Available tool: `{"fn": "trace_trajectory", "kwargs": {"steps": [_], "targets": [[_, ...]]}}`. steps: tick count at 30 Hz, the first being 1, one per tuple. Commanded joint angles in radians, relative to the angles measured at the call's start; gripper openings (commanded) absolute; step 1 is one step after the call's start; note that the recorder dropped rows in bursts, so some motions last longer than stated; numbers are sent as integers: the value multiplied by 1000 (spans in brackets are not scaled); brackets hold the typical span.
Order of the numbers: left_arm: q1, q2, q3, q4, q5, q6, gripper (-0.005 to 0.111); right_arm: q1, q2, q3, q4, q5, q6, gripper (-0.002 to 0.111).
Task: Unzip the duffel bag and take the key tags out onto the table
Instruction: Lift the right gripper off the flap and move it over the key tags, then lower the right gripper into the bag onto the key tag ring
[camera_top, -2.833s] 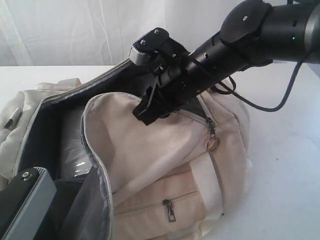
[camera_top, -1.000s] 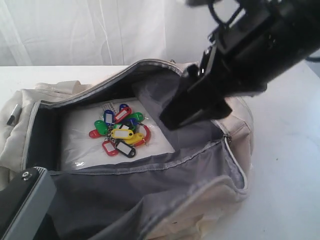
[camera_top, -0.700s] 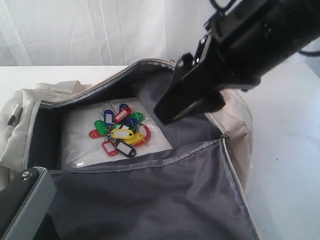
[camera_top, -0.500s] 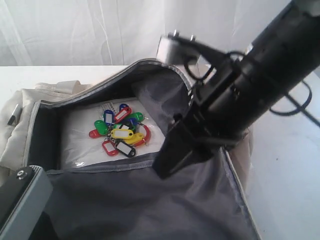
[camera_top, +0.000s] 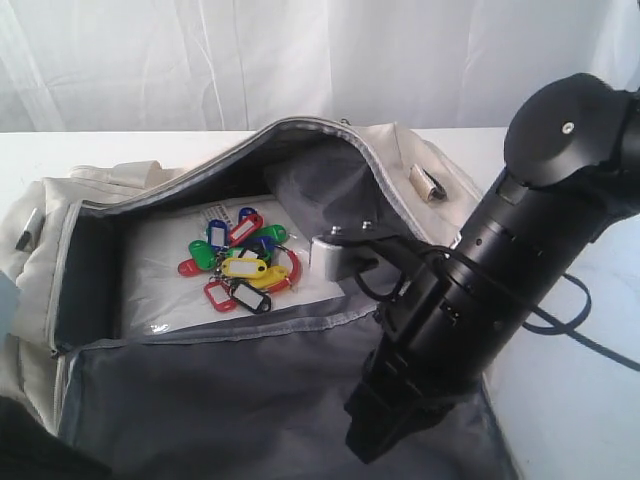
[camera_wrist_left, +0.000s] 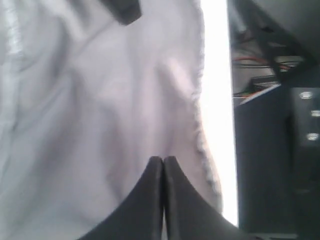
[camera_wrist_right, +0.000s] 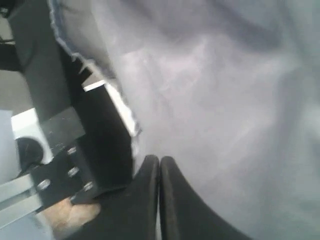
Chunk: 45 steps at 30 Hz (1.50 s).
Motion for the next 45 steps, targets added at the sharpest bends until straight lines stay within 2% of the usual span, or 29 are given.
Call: {"fn": "trace_trajectory", "kwargs": {"steps": [1, 4, 8, 11, 15, 20, 22, 28, 31, 35, 37, 45], "targets": [[-8, -42, -7, 282, -65, -363, 0, 1, -44, -58, -32, -93, -14, 0], [-8, -44, -15, 552, -76, -655, 0, 1, -72, -121, -32, -138, -14, 0], [-8, -44, -69, 939, 57, -1077, 0, 1, -77, -213, -64, -136, 98, 0], [-8, -53, -78, 1130, 110, -1269, 0, 1, -56, -275, -86, -131, 101, 0], [-8, -75, -75, 1089, 94, -1290, 0, 26, 5, -352, -140, -146, 101, 0], [-8, -95, -23, 831, -1, -1020, 0, 106, 131, -445, -372, -160, 142, 0], [-8, -95, -15, 826, -1, -1010, 0, 137, 197, -493, -467, -162, 167, 0], [-8, -98, -5, 844, -27, -1010, 0, 176, 337, -558, -511, -199, -113, 2], [-8, -98, 12, 828, -66, -1014, 0, 185, 362, -558, -530, -236, -257, 15], [-8, -98, 25, 800, -102, -1005, 0, 185, 392, -558, -571, -318, -270, 43], [-8, -98, 27, 795, -104, -1005, 0, 185, 409, -558, -623, -342, -270, 54], [-8, -98, 27, 768, -115, -987, 0, 187, 494, -558, -667, -401, -305, 57]]}}
